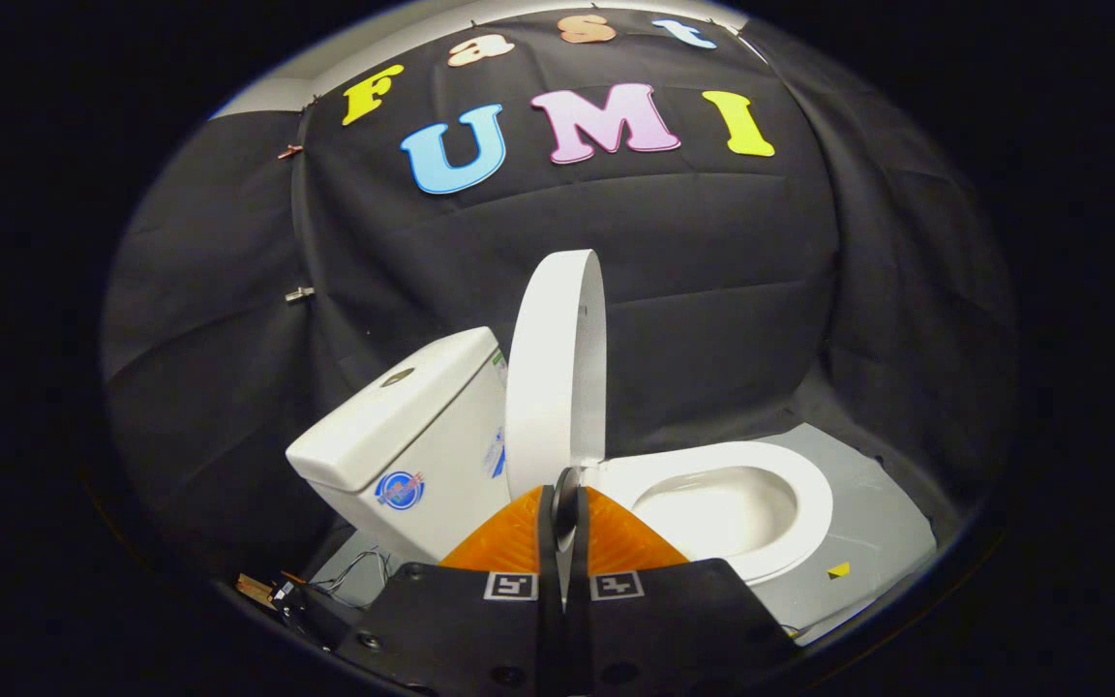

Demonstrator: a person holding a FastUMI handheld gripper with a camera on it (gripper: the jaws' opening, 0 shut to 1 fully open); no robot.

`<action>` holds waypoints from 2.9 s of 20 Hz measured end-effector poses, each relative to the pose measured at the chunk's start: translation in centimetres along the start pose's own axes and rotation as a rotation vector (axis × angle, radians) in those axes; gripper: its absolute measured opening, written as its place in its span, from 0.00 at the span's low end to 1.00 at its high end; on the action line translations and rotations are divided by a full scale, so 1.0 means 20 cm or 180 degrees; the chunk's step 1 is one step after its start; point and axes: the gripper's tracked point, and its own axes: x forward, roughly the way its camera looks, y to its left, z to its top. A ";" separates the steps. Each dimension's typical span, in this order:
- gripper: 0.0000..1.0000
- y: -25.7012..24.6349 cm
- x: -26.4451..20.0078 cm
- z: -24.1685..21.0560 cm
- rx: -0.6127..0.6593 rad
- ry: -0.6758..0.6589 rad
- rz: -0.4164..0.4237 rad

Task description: Open the toilet lid.

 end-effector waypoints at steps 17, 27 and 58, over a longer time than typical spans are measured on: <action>0.05 0.42 0.11 -0.07 -0.0166 0.0063 0.0472; 0.05 0.47 0.12 -0.07 -0.0324 0.0087 0.0474; 0.99 -0.02 -1.17 1.11 -0.0586 -0.1555 -0.0166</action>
